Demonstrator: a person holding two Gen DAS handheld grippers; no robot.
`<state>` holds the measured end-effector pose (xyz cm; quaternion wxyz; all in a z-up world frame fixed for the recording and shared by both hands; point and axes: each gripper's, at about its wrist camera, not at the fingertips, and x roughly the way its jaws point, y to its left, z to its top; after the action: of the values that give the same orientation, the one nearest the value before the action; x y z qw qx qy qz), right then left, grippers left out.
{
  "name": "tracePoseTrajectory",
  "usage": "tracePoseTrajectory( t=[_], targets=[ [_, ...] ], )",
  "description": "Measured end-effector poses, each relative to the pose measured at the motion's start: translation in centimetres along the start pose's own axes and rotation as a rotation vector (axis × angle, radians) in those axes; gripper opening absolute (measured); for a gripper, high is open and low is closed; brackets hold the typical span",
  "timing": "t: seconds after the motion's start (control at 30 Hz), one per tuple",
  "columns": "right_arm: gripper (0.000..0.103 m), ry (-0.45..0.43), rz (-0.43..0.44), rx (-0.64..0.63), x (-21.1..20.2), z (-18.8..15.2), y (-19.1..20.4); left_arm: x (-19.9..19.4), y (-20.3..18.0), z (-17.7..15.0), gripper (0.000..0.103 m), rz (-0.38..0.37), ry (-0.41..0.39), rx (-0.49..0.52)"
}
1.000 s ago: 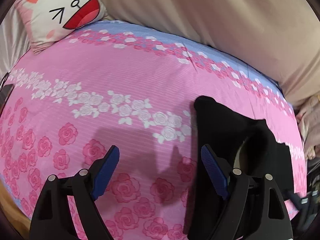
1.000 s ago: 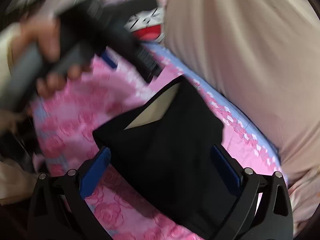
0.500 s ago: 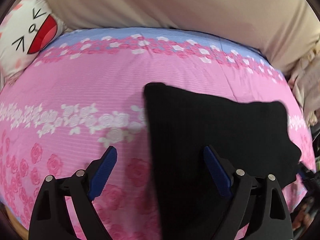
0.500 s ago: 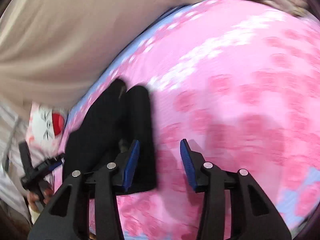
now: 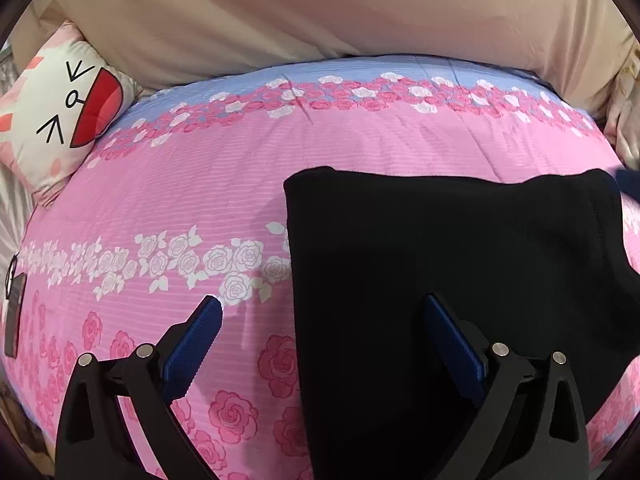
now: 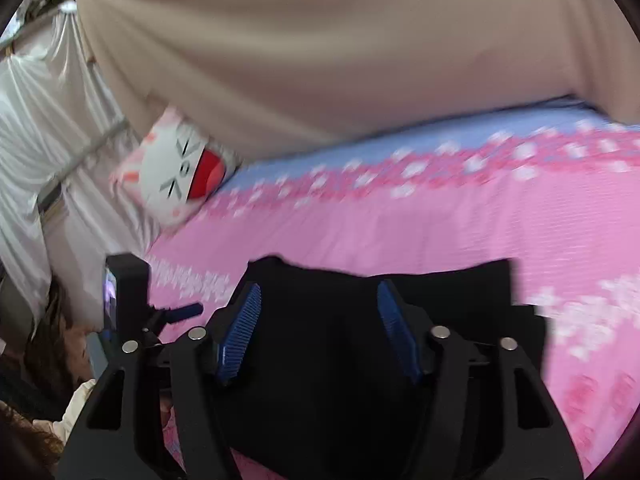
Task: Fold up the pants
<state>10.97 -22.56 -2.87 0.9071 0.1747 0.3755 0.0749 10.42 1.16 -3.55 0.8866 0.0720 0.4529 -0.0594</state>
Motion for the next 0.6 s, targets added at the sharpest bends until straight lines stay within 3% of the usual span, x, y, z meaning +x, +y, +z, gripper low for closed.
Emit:
tracePoseTrajectory(
  t=[0.03,0.07,0.1,0.13,0.17,0.23,0.3,0.37,0.4,0.43,0.47,0.5,0.53,0.6],
  targets=[
    [0.046,0.033,-0.091,0.014,1.6,-0.2,-1.3,0.1,0.1,0.0,0.098,-0.003,-0.002,0.004],
    [0.016,0.057,-0.128,0.089,2.9,-0.8,-4.1,0.2,0.1,0.0,0.098,-0.017,-0.006,0.004],
    [0.002,0.027,-0.077,0.225,2.5,-1.5,-7.2,0.6,0.4,0.0,0.098,-0.057,-0.001,-0.005],
    [0.000,0.025,-0.013,0.324,1.8,-1.8,-8.7,0.8,0.4,0.0,0.098,-0.073,0.009,-0.015],
    [0.000,0.017,0.026,0.395,0.8,-1.8,-9.6,0.8,0.7,0.1,0.098,-0.089,0.018,-0.029],
    [0.006,-0.017,-0.042,0.345,-1.2,-1.1,-8.4,-0.4,1.3,1.2,0.095,-0.122,0.020,-0.068],
    [0.007,-0.051,-0.001,0.290,-2.8,0.1,-6.3,-2.4,1.6,2.8,0.098,-0.129,-0.060,-0.087],
    [0.012,-0.056,0.056,0.252,-2.7,1.3,-4.5,-2.8,1.3,4.7,0.098,-0.038,-0.116,-0.070],
    [0.024,-0.049,0.071,0.236,-1.9,1.6,-3.9,-1.6,1.0,5.8,0.098,0.027,-0.116,-0.051],
    [0.045,-0.030,0.072,0.225,-0.5,1.9,-3.9,0.3,1.0,6.6,0.098,0.086,-0.091,-0.031],
    [0.056,0.027,0.026,0.209,2.5,2.3,-4.2,2.2,1.0,7.1,0.098,0.137,-0.055,-0.017],
    [0.058,0.074,-0.040,0.204,4.8,2.5,-4.7,5.3,1.1,7.5,0.098,0.204,0.000,-0.002],
    [0.052,0.132,-0.134,0.198,7.5,1.9,-5.6,7.3,1.2,7.7,0.098,0.232,0.019,0.006],
    [0.047,0.112,-0.153,0.216,7.4,3.0,-5.2,9.2,1.8,7.7,0.098,0.239,-0.009,-0.015]
  ],
)
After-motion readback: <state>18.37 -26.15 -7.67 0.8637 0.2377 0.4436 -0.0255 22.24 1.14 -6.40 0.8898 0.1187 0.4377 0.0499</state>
